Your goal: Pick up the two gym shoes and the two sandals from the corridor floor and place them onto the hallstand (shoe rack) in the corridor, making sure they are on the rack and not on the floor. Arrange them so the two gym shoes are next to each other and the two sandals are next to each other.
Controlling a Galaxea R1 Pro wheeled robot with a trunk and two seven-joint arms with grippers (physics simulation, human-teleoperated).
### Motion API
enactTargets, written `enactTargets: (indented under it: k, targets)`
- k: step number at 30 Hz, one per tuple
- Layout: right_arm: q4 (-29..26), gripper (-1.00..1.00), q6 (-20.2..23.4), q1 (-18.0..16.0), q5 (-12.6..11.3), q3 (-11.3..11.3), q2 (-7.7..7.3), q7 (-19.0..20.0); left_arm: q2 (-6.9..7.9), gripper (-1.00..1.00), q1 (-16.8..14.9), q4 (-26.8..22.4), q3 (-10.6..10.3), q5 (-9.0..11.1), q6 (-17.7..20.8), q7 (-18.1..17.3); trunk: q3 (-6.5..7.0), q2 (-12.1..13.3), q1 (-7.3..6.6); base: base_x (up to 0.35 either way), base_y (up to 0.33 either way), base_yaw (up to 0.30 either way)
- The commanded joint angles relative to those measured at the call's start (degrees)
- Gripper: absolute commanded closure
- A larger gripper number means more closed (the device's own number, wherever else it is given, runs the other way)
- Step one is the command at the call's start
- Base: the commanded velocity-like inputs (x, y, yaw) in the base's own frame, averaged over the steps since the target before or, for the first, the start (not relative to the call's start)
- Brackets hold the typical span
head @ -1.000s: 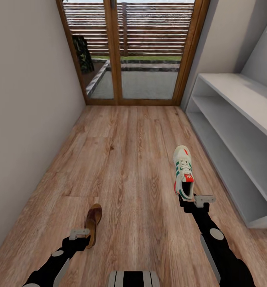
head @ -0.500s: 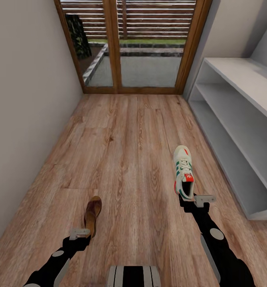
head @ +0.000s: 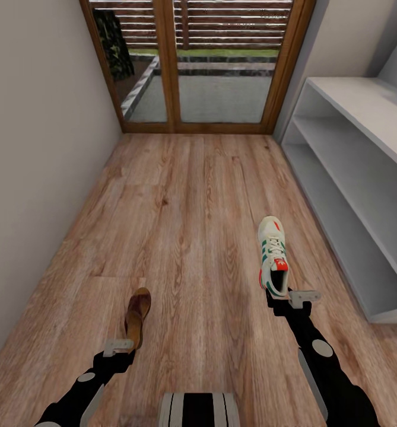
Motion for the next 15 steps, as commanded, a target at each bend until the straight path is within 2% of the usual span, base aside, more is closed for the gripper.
enactTargets:
  k: [1, 8, 15]
  targets:
    - [0.0, 1.0, 0.1, 0.0, 0.3, 0.0, 0.0, 0.0, -0.03, -1.0, 0.0, 0.0, 0.3, -0.1, -0.2, -0.4, -0.3, 0.0, 0.01, 0.0, 0.0, 0.0]
    - [0.0, 1.0, 0.1, 0.0, 0.2, 0.0, 0.0, 0.0, 0.1, -1.0, 0.0, 0.0, 0.3, -0.1, -0.2, -0.4, -0.75, 0.0, 0.01, 0.0, 0.0, -0.004]
    - [0.0, 1.0, 0.1, 0.0, 0.2, 0.0, 0.0, 0.0, 0.05, -1.0, 0.1, 0.0, 0.3, -0.1, -0.7, -0.4, -1.38, 0.0, 0.04, 0.0, 0.0, -0.083]
